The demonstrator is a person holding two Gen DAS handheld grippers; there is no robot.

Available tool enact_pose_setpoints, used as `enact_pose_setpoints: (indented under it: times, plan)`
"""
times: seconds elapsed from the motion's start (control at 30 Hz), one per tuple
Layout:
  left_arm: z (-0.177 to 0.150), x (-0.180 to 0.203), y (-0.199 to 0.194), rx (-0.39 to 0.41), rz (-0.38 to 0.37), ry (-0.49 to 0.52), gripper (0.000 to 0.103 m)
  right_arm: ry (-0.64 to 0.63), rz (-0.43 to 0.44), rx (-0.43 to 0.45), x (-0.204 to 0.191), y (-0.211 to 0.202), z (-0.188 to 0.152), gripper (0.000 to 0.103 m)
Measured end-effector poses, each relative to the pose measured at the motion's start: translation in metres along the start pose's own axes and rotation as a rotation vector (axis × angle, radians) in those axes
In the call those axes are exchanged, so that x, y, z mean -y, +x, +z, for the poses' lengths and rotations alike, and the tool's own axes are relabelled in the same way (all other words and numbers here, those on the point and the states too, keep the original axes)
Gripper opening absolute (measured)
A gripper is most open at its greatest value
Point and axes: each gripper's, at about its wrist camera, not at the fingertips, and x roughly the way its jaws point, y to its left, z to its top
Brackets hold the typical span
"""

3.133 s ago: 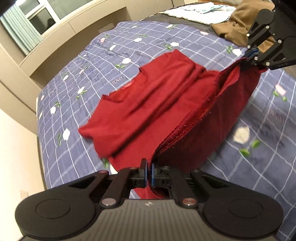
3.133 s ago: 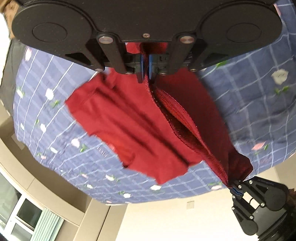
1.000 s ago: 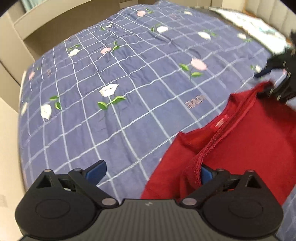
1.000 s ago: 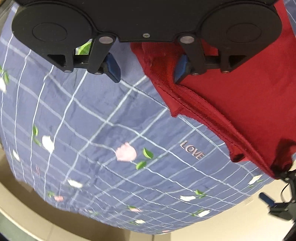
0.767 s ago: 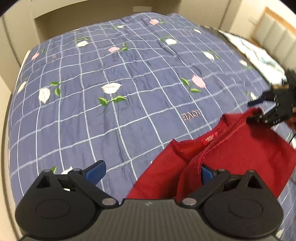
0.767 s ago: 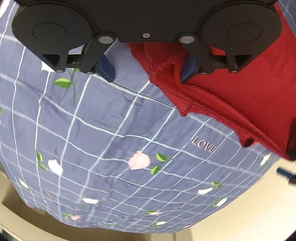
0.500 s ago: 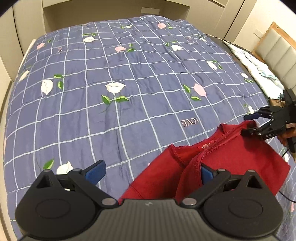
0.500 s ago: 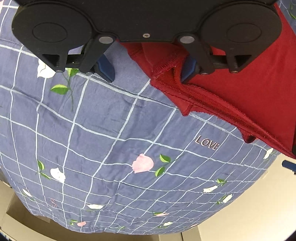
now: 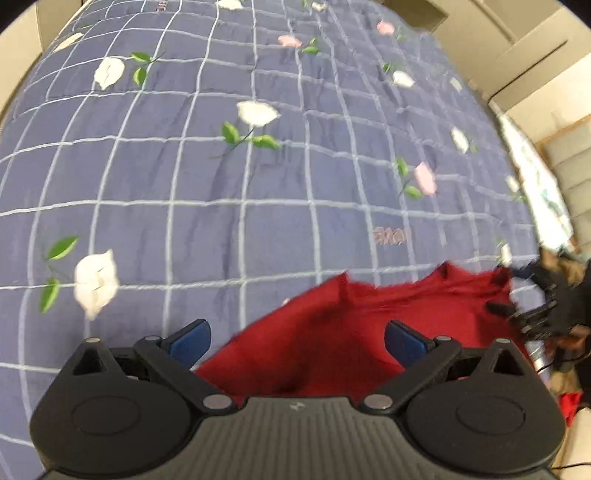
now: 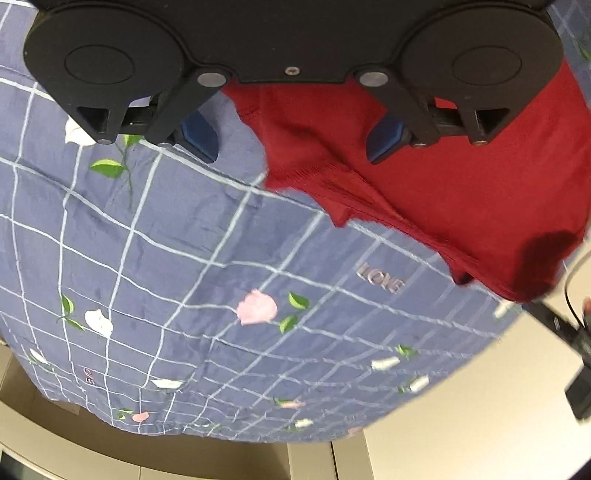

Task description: Fold small clothes

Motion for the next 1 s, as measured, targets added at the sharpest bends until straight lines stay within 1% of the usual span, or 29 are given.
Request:
enact_pose_setpoints:
  times: [0.03,0.1,0.13,0.2,0.23,0.3,0.37,0.4,0.43,0.47,0.53,0.6,0.63,0.67,0.77,0.83,0.87,0.9,0.93,1.0]
  plan:
    - [0.001,-0.002,-0.002,0.019,-0.019,-0.014,0.102,-0.012,-0.021,-0.004,-0.002,0.003,-0.001,0.088]
    - [0.005,-0.011,-0.008,0.072,-0.077,-0.076,0.102,-0.024,-0.057,-0.008,-0.002,0.007,-0.005,0.088]
    - [0.006,-0.015,-0.011,0.091,-0.085,-0.106,0.102,-0.027,-0.068,-0.003,-0.002,0.008,-0.007,0.088]
    - [0.007,-0.019,-0.019,0.135,-0.072,-0.14,0.102,-0.016,-0.1,0.014,0.0,0.009,-0.01,0.088]
    - [0.004,-0.016,-0.023,0.173,-0.052,-0.128,0.102,-0.001,-0.118,0.03,0.002,0.007,-0.011,0.088]
    - [-0.01,-0.002,-0.031,0.254,0.034,-0.047,0.102,0.032,-0.157,0.065,0.007,0.002,-0.014,0.088]
    - [-0.032,0.024,-0.032,0.301,0.157,0.099,0.102,0.046,-0.209,0.097,0.009,-0.004,-0.017,0.089]
    - [-0.043,0.035,-0.028,0.302,0.193,0.169,0.102,0.045,-0.241,0.111,0.008,-0.007,-0.019,0.091]
    - [-0.053,0.044,-0.024,0.295,0.212,0.225,0.102,0.043,-0.269,0.132,0.008,-0.01,-0.022,0.092]
    - [-0.067,0.053,-0.019,0.285,0.224,0.28,0.102,0.048,-0.279,0.147,0.008,-0.012,-0.024,0.093]
    - [-0.084,0.063,-0.011,0.272,0.227,0.324,0.102,0.104,-0.265,0.17,0.014,-0.017,-0.028,0.093]
    - [-0.104,0.071,-0.003,0.271,0.228,0.362,0.102,0.208,-0.226,0.176,0.025,-0.021,-0.03,0.093]
    - [-0.111,0.073,0.001,0.269,0.243,0.385,0.102,0.249,-0.235,0.173,0.029,-0.022,-0.03,0.092]
    - [-0.118,0.076,0.006,0.265,0.277,0.408,0.102,0.268,-0.261,0.172,0.031,-0.023,-0.031,0.092]
    - [-0.128,0.082,0.019,0.26,0.369,0.46,0.101,0.279,-0.283,0.184,0.025,-0.034,-0.035,0.092]
    - [-0.133,0.085,0.022,0.268,0.473,0.499,0.096,0.281,-0.277,0.194,0.018,-0.043,-0.041,0.092]
    - [-0.132,0.083,0.024,0.271,0.516,0.497,0.095,0.282,-0.263,0.199,0.014,-0.048,-0.046,0.092]
    - [-0.129,0.079,0.024,0.272,0.534,0.475,0.093,0.287,-0.255,0.202,0.009,-0.054,-0.052,0.092]
    - [-0.126,0.073,0.022,0.276,0.537,0.439,0.093,0.293,-0.247,0.203,0.004,-0.06,-0.059,0.092]
    - [-0.115,0.056,0.011,0.303,0.503,0.303,0.093,0.299,-0.233,0.214,-0.006,-0.07,-0.072,0.092]
